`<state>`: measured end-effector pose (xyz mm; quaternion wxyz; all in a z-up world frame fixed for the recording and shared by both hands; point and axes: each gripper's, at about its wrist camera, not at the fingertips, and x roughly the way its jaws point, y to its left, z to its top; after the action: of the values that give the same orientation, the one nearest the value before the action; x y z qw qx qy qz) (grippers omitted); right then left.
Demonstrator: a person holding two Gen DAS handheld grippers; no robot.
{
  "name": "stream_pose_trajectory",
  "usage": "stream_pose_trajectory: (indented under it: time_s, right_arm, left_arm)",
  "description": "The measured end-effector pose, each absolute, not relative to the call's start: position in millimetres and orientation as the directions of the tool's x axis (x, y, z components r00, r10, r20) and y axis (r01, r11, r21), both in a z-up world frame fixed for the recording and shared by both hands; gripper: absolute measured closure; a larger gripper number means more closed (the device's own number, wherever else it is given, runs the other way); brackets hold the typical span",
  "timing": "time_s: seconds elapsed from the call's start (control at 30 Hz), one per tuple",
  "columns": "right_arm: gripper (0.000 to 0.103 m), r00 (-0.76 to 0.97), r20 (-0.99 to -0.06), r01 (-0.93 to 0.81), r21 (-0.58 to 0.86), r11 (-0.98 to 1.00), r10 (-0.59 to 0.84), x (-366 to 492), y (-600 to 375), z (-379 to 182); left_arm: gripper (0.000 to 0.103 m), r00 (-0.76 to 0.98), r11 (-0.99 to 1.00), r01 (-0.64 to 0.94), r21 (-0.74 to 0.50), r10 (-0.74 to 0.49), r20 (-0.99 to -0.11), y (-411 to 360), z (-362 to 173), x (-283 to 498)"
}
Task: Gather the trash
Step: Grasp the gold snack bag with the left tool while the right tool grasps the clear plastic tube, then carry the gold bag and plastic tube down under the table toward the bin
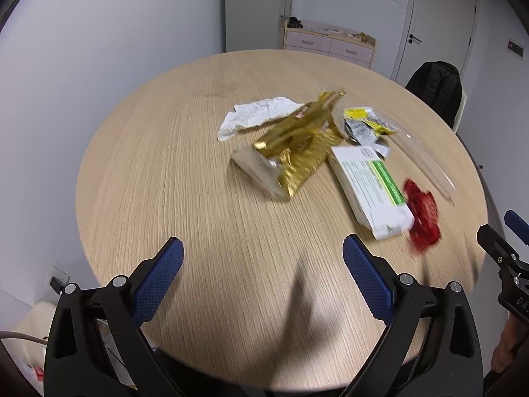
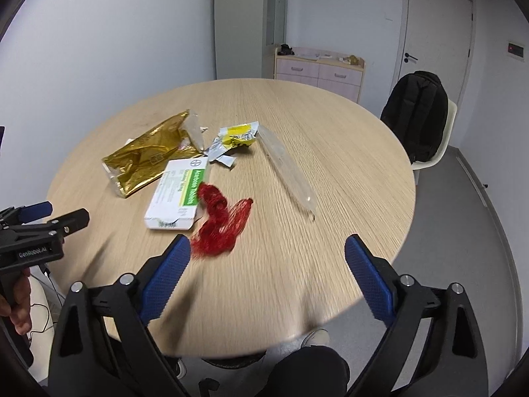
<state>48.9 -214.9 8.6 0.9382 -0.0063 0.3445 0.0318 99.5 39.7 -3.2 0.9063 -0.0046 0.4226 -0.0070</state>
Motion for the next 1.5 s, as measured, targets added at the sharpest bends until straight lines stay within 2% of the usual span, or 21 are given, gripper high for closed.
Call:
stream_pose_trajectory:
  time_s: [0.23, 0.33, 0.43, 0.77, 0.9, 1.0, 1.07, 1.13, 1.17, 1.2, 1.3, 1.37, 1.43, 1.5]
  right_arm:
    - [0.018, 0.744, -0.667, -0.058, -0.028, 0.998, 0.025, 110.7, -221.6, 3.8]
    - [0.025, 0.726, -0.688, -0.062, -0.042, 0.997, 0.016, 141.3, -222.5, -0.7]
    - [0.026, 0.708, -0.706, -0.074, -0.033, 0.997, 0.029, 167.9, -223.7, -4.6]
    - [0.046, 0.633, -0.773, -0.108, -0.023, 0.994, 0.051, 229.1, -217.8, -22.6]
    - [0.052, 0.617, -0.785, -0.121, -0.020, 0.992, 0.060, 233.0, -214.7, -28.6]
    - [0.058, 0.605, -0.793, -0.123, -0.010, 0.992, 0.067, 233.8, -213.6, -34.7]
    - [0.065, 0.599, -0.798, -0.124, -0.009, 0.992, 0.068, 235.0, -212.9, -37.2]
    - [0.077, 0.603, -0.795, -0.127, -0.012, 0.992, 0.068, 233.1, -211.2, -37.2]
    - [0.078, 0.602, -0.796, -0.127, -0.016, 0.992, 0.065, 232.3, -210.6, -36.9]
    - [0.078, 0.600, -0.798, -0.127, -0.019, 0.992, 0.061, 232.1, -209.6, -36.9]
    - [0.078, 0.606, -0.794, -0.125, -0.039, 0.991, 0.045, 231.8, -208.1, -37.4]
    - [0.078, 0.608, -0.793, -0.122, -0.043, 0.992, 0.040, 230.2, -208.5, -37.7]
    - [0.078, 0.607, -0.794, -0.117, -0.044, 0.992, 0.036, 231.3, -209.0, -37.2]
    - [0.078, 0.608, -0.793, -0.114, -0.046, 0.992, 0.033, 230.4, -210.7, -36.7]
  left_arm:
    - [0.013, 0.615, 0.999, 0.045, -0.021, -0.045, -0.788, 37.3, -6.5, 155.2]
    - [0.017, 0.597, 0.997, 0.073, -0.023, -0.062, -0.799, 32.6, -8.5, 178.2]
    - [0.018, 0.588, 0.995, 0.094, -0.014, -0.067, -0.806, 23.9, -10.0, 198.7]
    - [0.028, 0.570, 0.990, 0.136, 0.036, -0.048, -0.820, 1.6, -16.3, 236.5]
    - [0.028, 0.592, 0.992, 0.124, 0.034, -0.047, -0.805, 5.1, -9.1, 234.5]
    - [0.028, 0.593, 0.991, 0.127, 0.034, -0.049, -0.804, 6.0, -5.5, 237.1]
    - [0.028, 0.593, 0.990, 0.137, 0.028, -0.059, -0.803, 4.8, -4.4, 243.0]
    - [0.028, 0.578, 0.987, 0.159, 0.027, -0.071, -0.813, 1.5, -6.7, 249.7]
    - [0.028, 0.571, 0.985, 0.172, 0.029, -0.076, -0.818, -0.9, -8.8, 252.3]
    - [0.031, 0.566, 0.982, 0.184, 0.037, -0.075, -0.821, -3.6, -10.9, 253.8]
    - [0.049, 0.542, 0.977, 0.204, 0.062, -0.060, -0.838, -8.4, -20.7, 257.4]
    - [0.065, 0.532, 0.974, 0.212, 0.075, -0.051, -0.845, -10.3, -25.6, 257.7]
    - [0.071, 0.530, 0.973, 0.217, 0.080, -0.048, -0.847, -10.5, -28.3, 257.5]
    - [0.085, 0.520, 0.973, 0.223, 0.063, -0.064, -0.852, -9.3, -29.4, 257.1]
